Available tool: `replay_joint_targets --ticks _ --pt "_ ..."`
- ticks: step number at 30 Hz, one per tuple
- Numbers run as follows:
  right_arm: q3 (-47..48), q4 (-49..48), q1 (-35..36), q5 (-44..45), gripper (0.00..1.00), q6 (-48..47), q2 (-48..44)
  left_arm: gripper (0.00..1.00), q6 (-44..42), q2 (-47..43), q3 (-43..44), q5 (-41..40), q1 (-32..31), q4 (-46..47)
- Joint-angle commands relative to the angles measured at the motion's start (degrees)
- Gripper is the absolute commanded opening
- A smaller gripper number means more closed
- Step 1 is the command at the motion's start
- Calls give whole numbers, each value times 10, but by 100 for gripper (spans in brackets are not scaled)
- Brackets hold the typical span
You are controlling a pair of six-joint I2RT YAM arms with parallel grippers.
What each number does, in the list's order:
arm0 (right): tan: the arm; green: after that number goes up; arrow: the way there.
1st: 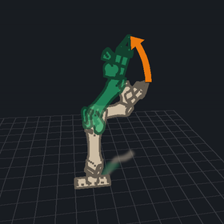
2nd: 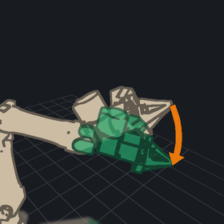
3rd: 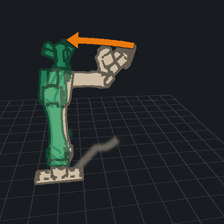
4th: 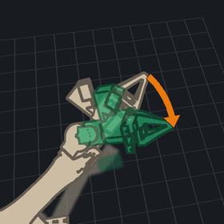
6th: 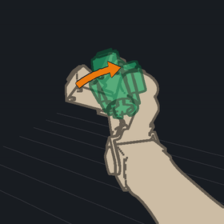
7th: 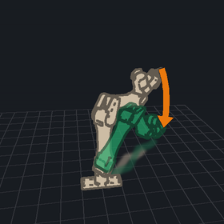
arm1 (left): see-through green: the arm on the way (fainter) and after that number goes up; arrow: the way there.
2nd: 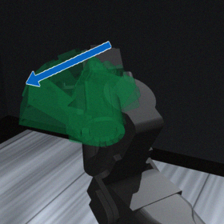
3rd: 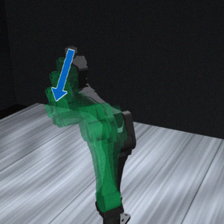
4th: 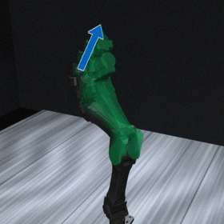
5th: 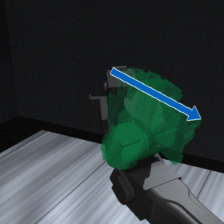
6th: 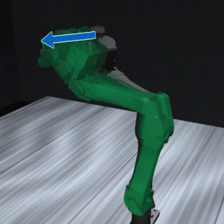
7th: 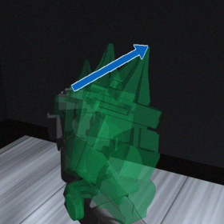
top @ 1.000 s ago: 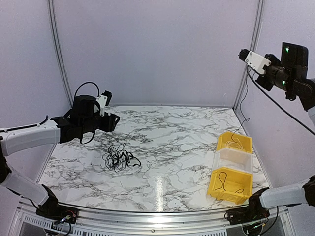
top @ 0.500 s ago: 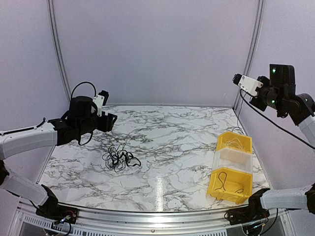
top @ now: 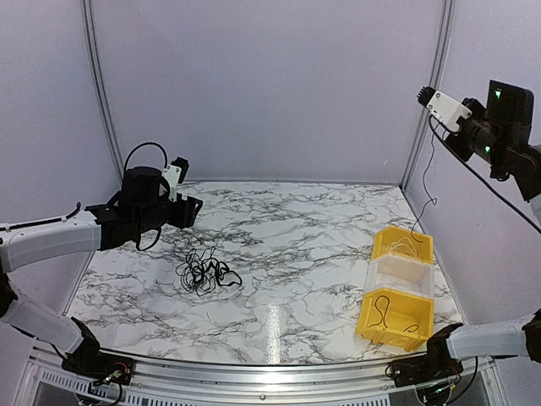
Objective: Untangle the cables
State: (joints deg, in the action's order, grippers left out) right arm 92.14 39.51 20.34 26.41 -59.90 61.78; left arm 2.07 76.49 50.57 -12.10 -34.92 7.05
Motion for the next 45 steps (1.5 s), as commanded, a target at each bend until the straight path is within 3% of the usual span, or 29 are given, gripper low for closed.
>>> replay_joint_targets --ticks 1,9,13,23,34,45 --pt "23 20 -4 -6 0 27 -10 66 -7 -2 6 -1 1 10" --pt "39 134 -4 -95 0 78 -38 67 -4 0 8 4 1 11" --pt "-1 176 -4 -141 0 103 -62 67 -3 -1 9 7 1 10" --pt "-213 152 -4 -131 0 99 -96 67 -1 -4 8 12 1 9" --pt "-366 138 -5 -151 0 57 -34 67 0 -20 9 17 0 4" --pt "-432 83 -17 -164 0 26 75 68 6 -31 14 34 -1 1"
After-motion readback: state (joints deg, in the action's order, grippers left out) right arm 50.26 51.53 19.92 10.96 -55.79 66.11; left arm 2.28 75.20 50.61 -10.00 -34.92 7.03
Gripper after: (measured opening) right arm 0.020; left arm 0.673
